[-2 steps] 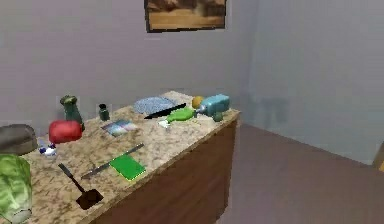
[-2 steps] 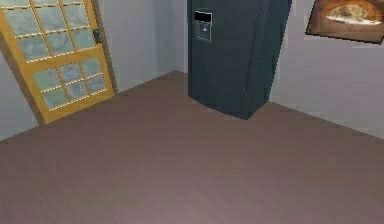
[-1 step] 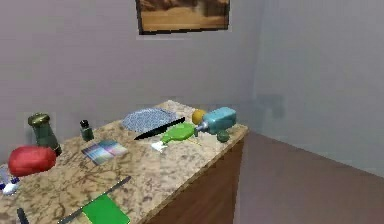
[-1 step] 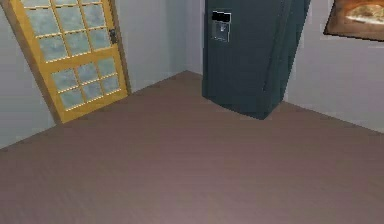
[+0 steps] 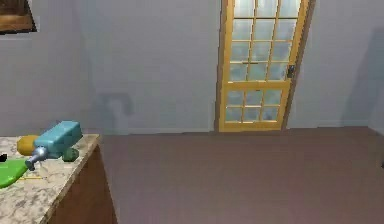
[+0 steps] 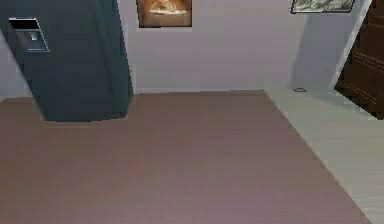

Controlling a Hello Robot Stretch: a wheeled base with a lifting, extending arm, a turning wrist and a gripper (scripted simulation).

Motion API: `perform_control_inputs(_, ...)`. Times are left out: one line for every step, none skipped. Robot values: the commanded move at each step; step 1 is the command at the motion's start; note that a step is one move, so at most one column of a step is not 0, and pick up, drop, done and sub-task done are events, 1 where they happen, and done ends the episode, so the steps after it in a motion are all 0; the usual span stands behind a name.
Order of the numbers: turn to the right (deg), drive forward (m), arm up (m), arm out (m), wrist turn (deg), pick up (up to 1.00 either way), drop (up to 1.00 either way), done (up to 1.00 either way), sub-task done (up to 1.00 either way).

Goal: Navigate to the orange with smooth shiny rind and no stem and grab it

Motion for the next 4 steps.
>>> perform_control_inputs(45.0,0.0,0.0,0.0,0.0,0.0,0.0,0.0,0.0)
perform_control_inputs(39.0,0.0,0.0,0.0,0.0,0.0,0.0,0.0,0.0)
perform_control_inputs(0.0,0.15,0.0,0.0,0.0,0.0,0.0,0.0,0.0)
perform_control_inputs(-45.0,0.0,0.0,0.0,0.0,0.0,0.0,0.0,0.0)
